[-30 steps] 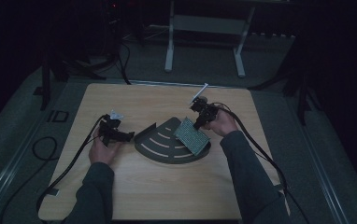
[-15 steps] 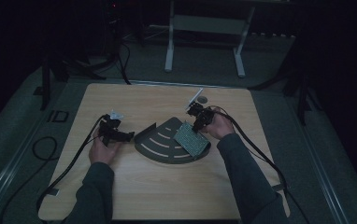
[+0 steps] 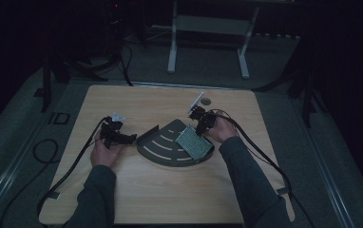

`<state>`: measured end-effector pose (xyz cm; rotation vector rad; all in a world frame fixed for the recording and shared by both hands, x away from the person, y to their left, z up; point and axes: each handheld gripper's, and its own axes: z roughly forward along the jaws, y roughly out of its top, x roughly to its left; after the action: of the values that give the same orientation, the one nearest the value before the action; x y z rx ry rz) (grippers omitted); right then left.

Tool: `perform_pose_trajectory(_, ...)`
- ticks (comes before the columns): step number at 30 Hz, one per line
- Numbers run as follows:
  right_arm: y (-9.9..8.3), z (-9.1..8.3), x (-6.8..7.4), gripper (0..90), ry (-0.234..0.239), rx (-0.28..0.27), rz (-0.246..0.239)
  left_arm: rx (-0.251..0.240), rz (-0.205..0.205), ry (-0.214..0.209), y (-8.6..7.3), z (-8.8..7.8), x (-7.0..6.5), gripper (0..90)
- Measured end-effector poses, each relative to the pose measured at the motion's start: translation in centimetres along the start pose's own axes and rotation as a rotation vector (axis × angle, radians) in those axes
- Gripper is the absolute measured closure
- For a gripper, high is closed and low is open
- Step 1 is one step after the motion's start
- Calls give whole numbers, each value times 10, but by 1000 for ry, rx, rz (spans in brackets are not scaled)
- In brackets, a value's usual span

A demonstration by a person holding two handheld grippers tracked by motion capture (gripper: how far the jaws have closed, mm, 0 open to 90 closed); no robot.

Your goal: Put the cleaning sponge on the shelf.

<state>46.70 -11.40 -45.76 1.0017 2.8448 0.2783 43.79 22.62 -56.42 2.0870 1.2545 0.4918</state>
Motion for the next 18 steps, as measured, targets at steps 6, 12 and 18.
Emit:
perform_pose_trajectory(6, 1, 3, -1, 894, -11, 3, -7, 0, 0, 0, 0, 0, 0, 31)
perform_pose_trajectory(12, 1, 4, -1, 893, -8, 8, 0, 0, 0, 0, 0, 0, 0, 31)
perform_pose_trajectory(18, 1, 6, -1, 893, -23, 20, -6, 0, 0, 0, 0, 0, 0, 31)
